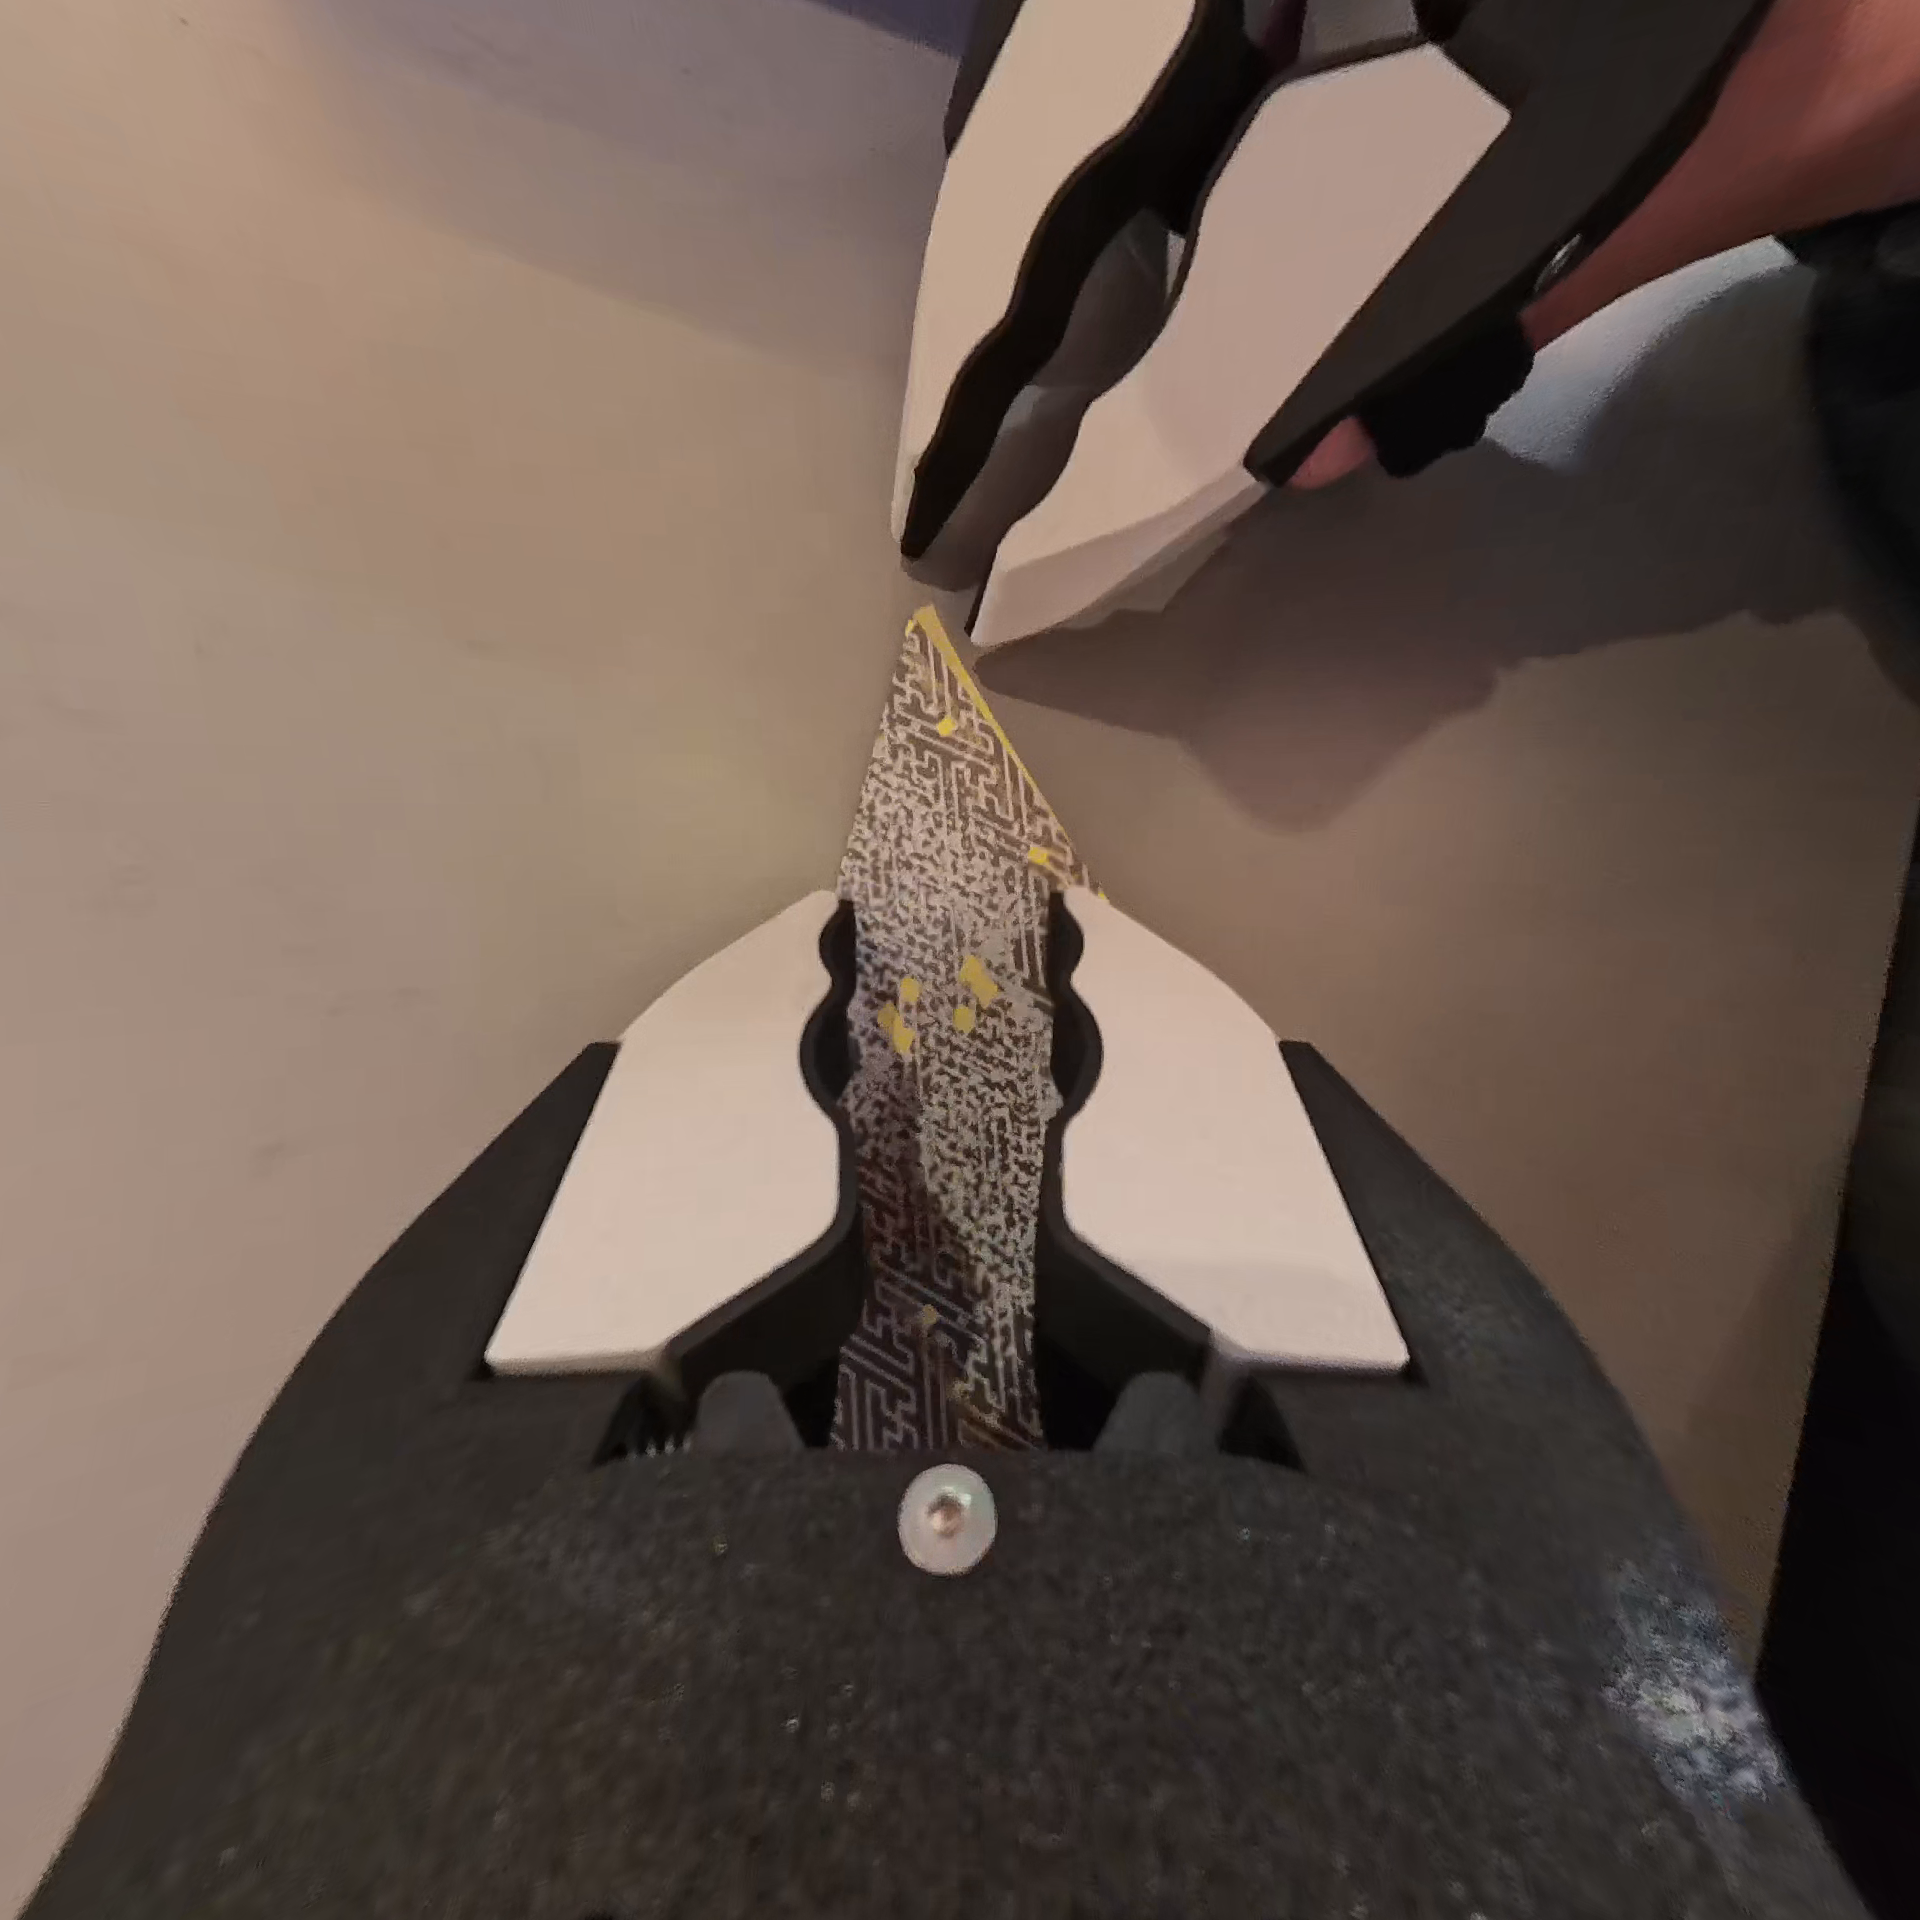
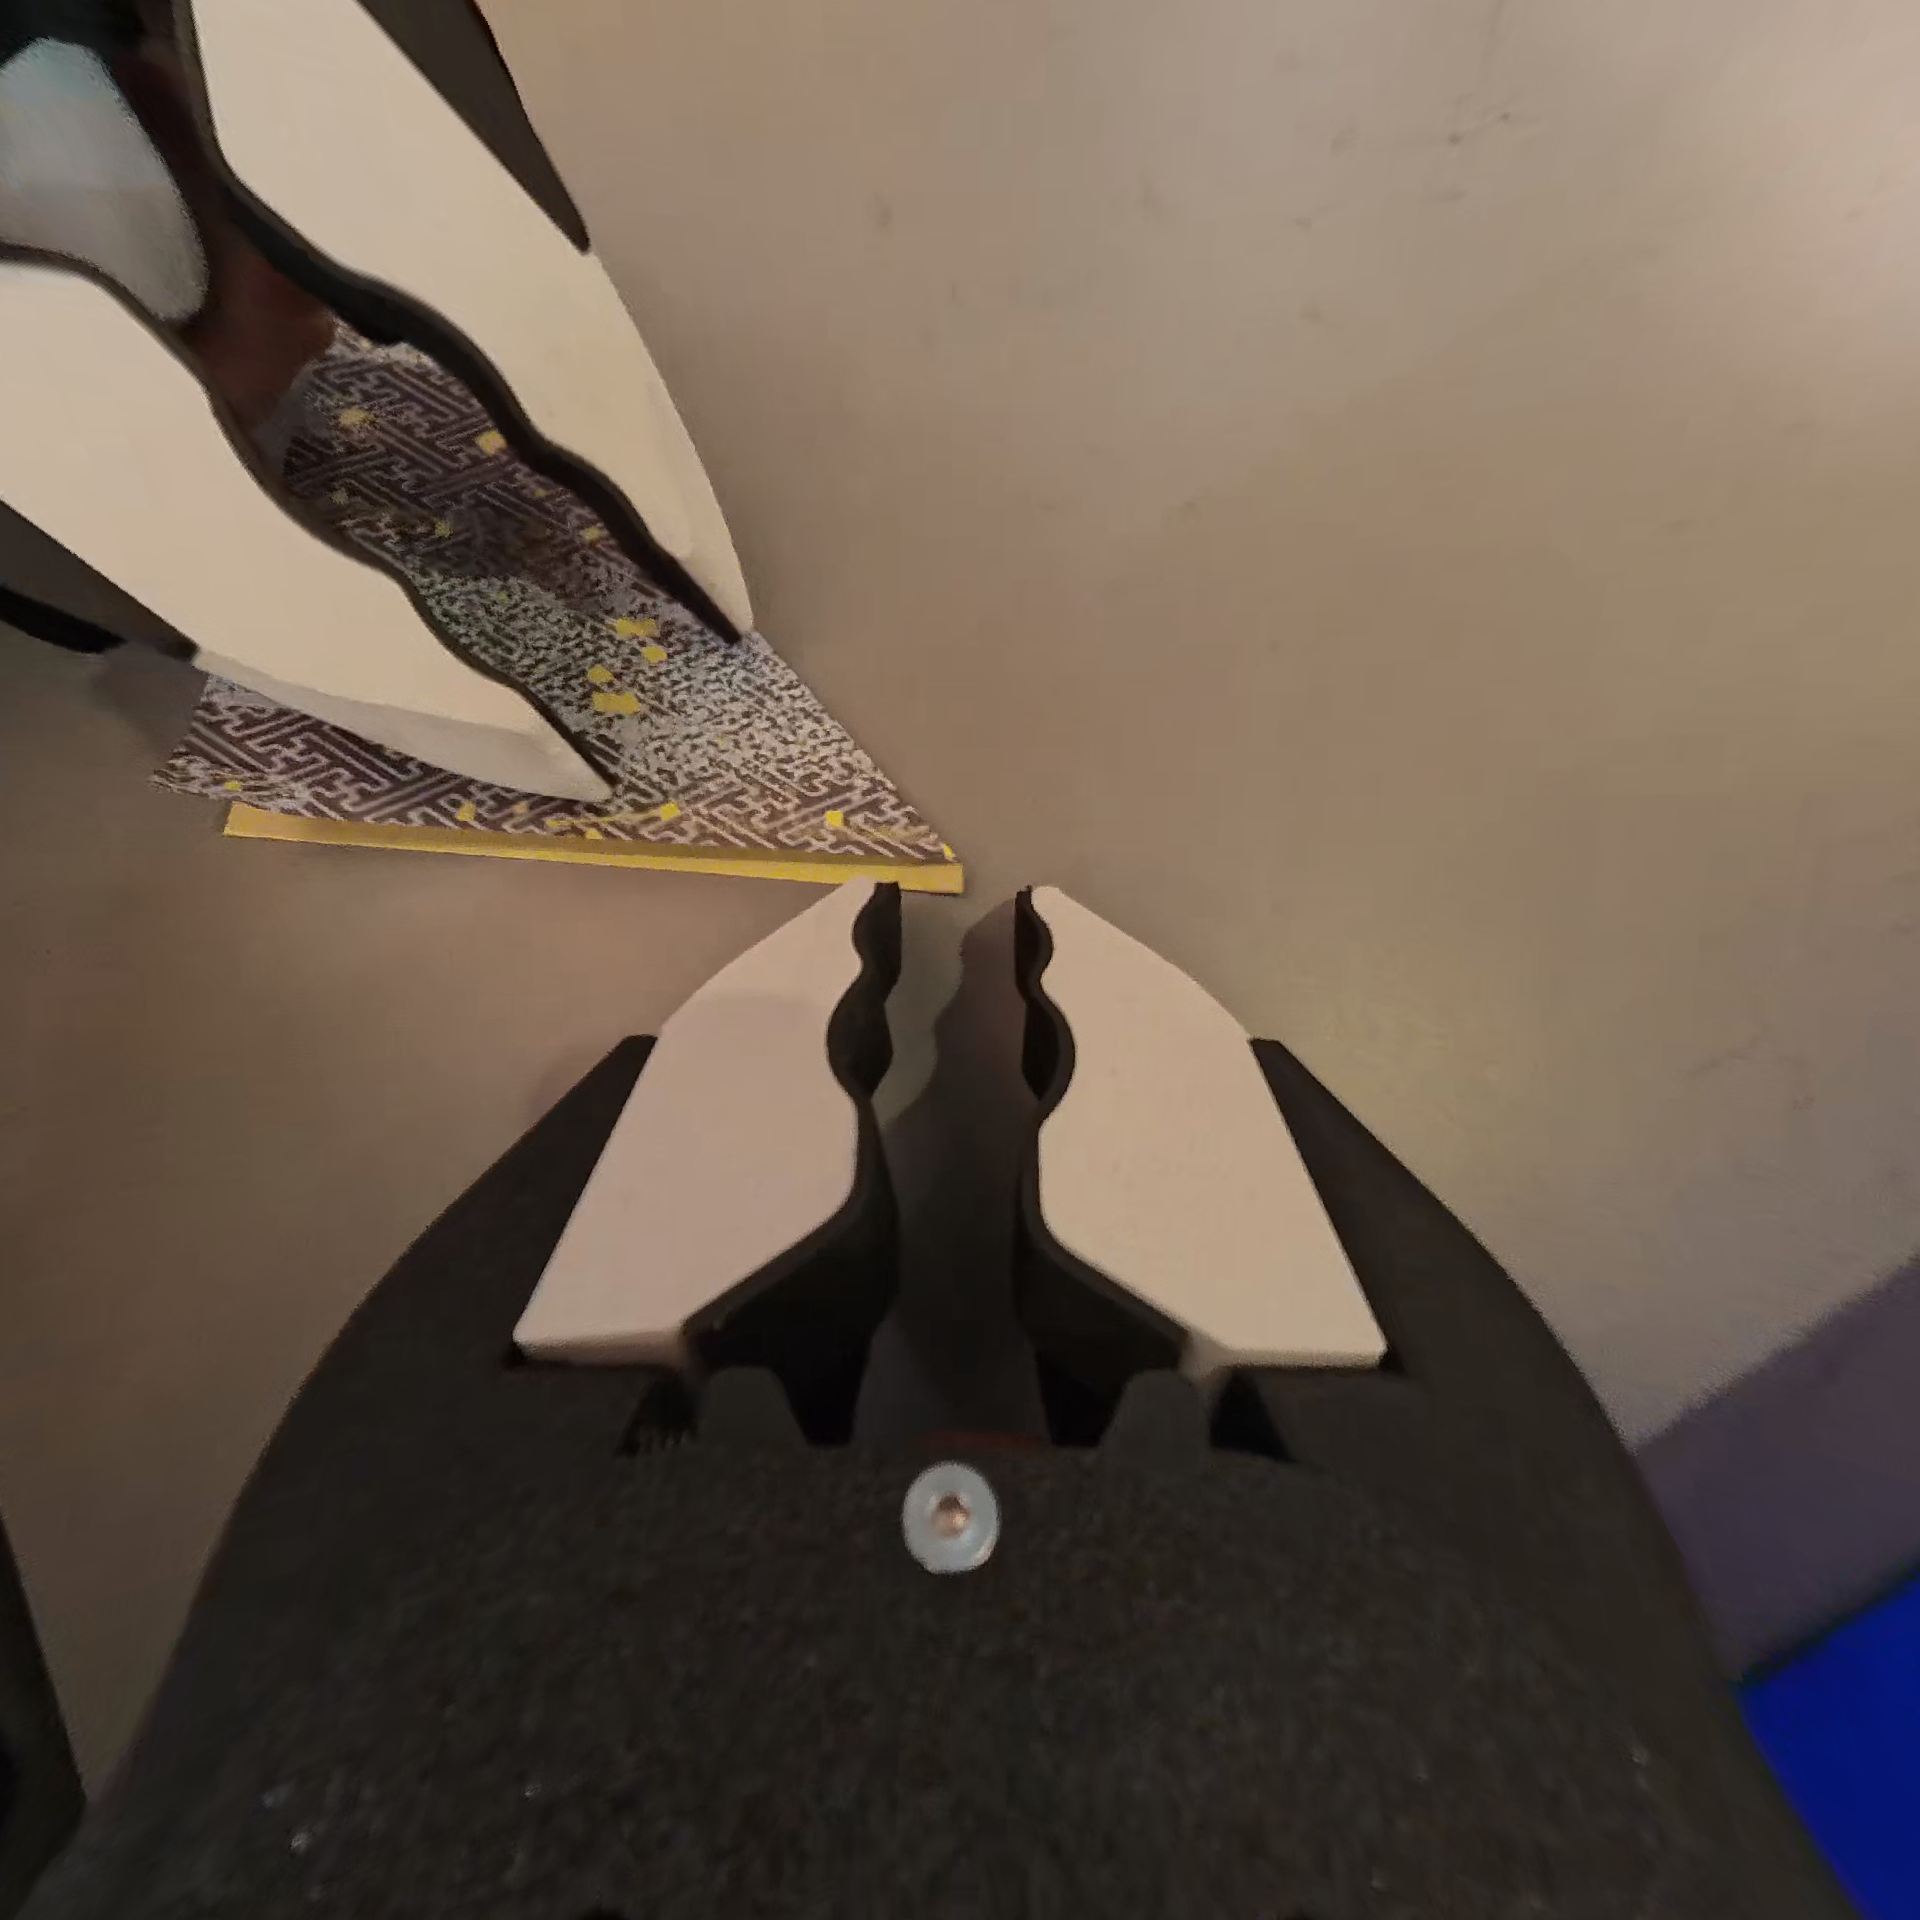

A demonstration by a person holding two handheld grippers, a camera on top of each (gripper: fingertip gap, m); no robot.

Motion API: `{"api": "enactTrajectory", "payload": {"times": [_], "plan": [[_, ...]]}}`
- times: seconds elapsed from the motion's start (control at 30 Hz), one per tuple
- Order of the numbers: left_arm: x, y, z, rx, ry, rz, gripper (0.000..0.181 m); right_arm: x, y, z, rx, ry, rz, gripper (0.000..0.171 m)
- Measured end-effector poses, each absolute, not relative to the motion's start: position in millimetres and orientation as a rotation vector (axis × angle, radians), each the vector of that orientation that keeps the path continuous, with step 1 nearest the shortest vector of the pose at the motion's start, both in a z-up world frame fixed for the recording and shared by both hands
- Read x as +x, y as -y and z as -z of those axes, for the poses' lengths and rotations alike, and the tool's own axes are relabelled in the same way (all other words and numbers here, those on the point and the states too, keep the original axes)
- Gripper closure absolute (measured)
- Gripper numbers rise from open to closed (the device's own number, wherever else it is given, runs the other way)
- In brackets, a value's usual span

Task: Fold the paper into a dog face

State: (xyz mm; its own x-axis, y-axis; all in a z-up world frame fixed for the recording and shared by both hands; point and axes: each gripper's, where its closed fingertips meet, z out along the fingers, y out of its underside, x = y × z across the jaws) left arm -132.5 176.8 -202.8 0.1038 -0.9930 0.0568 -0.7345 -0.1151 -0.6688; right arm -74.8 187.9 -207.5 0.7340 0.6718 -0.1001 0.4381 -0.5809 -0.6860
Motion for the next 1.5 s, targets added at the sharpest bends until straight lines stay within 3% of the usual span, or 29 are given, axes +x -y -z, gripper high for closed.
{"api": "enactTrajectory", "payload": {"times": [0.17,0.63,0.8,1.27,1.5], "plan": [[-133.1,-175.0,208.9,-1.895,-1.662,0.695,0.154,-77.0,-187.5,207.8,-2.306,0.794,-0.525,0.157],[-133.1,-176.3,209.7,-1.856,-1.650,0.658,0.157,-86.2,-185.0,203.7,-2.326,0.704,-0.672,0.155],[-133.0,-176.3,209.8,-1.858,-1.651,0.656,0.156,-81.6,-183.9,206.3,-2.364,0.677,-0.692,0.171],[-133.2,-174.5,209.6,-1.862,-1.675,0.662,0.153,-83.1,-197.2,194.5,-2.301,0.810,-0.440,0.171],[-132.8,-173.2,209.8,-1.845,-1.737,0.659,0.151,-86.0,-187.1,197.6,-2.322,0.852,-0.498,0.171]]}}
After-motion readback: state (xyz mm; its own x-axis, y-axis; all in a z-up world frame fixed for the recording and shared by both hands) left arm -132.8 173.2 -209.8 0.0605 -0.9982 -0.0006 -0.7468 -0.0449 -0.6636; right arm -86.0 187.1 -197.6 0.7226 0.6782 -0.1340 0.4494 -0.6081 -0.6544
